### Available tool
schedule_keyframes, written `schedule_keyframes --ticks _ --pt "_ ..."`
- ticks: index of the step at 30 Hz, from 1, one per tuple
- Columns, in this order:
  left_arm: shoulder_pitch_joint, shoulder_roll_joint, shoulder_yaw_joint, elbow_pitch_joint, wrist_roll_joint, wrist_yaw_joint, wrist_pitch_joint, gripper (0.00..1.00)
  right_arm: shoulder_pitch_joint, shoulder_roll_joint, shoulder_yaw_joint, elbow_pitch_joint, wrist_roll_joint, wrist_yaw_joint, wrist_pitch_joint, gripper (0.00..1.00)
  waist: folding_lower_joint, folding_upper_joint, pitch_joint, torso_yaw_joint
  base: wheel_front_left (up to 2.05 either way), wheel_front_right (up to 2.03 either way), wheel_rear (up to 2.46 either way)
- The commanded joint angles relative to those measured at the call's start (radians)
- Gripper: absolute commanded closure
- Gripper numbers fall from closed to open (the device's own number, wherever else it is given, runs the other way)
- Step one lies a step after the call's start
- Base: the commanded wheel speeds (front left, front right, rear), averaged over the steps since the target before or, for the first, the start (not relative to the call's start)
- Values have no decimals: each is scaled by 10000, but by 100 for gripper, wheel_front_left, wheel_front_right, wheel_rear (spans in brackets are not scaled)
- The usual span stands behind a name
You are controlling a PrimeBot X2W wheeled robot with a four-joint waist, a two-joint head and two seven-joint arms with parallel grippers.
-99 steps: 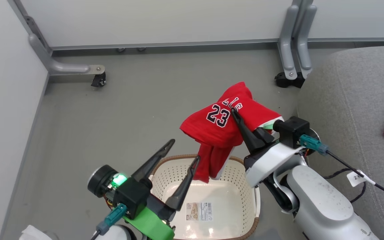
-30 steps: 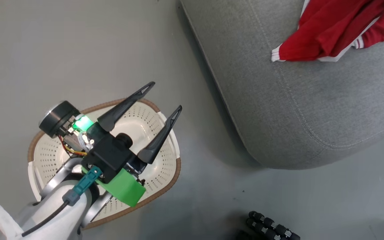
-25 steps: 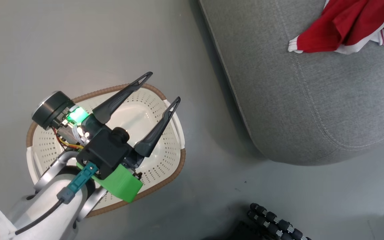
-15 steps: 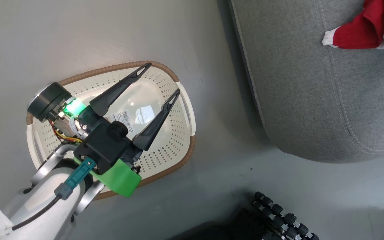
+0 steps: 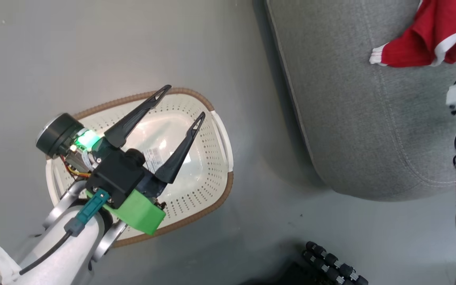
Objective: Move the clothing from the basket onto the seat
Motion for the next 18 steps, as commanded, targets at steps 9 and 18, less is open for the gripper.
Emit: schedule_keyframes --ticks 9,18 --pt "776 -89 645 366 -628 745 -601 0 1975 720 393 -2361 -633 -3 -26 0 -1 0 -1657 -131 0 0 0" --pt "1366 -483 1061 962 -1083 1303 -1241 0 3452 1207 1576 -4051 -1156 -3 -28 0 -1 0 -2647 382 0 0 0"
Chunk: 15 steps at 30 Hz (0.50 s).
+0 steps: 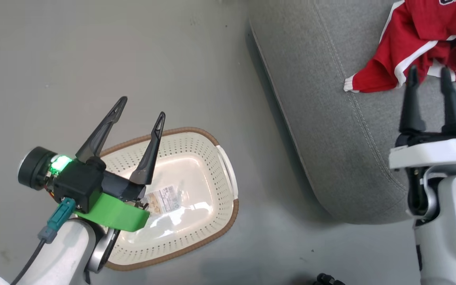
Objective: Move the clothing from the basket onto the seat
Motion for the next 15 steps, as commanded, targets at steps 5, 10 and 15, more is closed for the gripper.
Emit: schedule_keyframes --ticks 5,10,15 --pt "455 -289 288 534 -273 207 -390 0 748 94 690 -551 -227 -3 -26 0 0 0 -877 689 0 0 0" --pt "718 -539 646 1041 -352 272 -545 0 1247 119 1154 -846 -352 -3 1 0 0 0 -1295 1142 0 0 0" --pt "998 -897 1348 1299 -265 248 -563 0 1703 151 1239 -1186 -544 -3 168 0 0 0 -1730 1751 0 0 0"
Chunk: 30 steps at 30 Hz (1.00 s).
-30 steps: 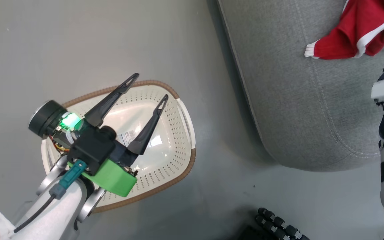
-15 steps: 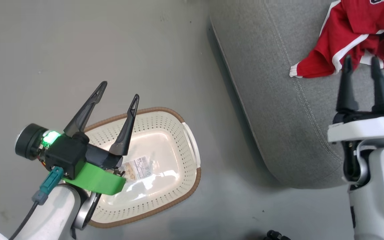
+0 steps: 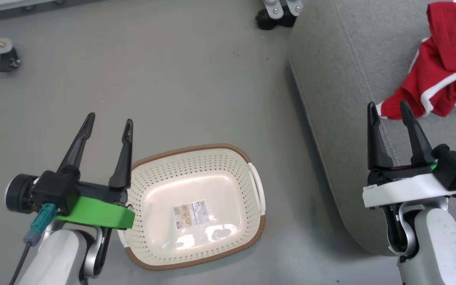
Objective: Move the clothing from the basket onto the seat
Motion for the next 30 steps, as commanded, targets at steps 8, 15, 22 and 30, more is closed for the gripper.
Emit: schedule_keyframes --ticks 8,15,22,30 --pt "1018 -484 1471 272 373 -354 -31 0 795 35 120 -550 -309 -3 497 0 1 0 -1109 1254 0 0 0" --pt "1663 -914 2216 550 787 -896 -23 0 1492 114 -61 -954 -540 -3 871 0 1 0 -1687 1678 0 0 0" --pt "2317 -1279 2592 764 1198 -1281 -24 0 2217 180 -80 -1223 -637 -3 1160 0 1 0 -2143 1657 0 0 0" --pt "2916 -1552 2776 1054 1571 -1575 -24 0 2985 216 -51 -1624 -753 -3 1504 0 1 0 -2663 1671 0 0 0"
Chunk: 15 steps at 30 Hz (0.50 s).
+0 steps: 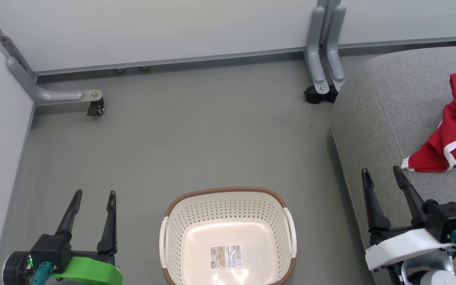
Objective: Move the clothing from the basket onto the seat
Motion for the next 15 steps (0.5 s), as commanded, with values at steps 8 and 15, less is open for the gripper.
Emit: schedule_keyframes --ticks 8,15 --pt "362 -203 176 324 300 -210 0 0 539 16 40 -414 -118 -3 225 0 1 0 -393 126 0 0 0" --pt "360 -345 318 470 467 -308 -2 0 633 19 75 -544 -82 -3 295 0 1 0 -413 121 0 0 0"
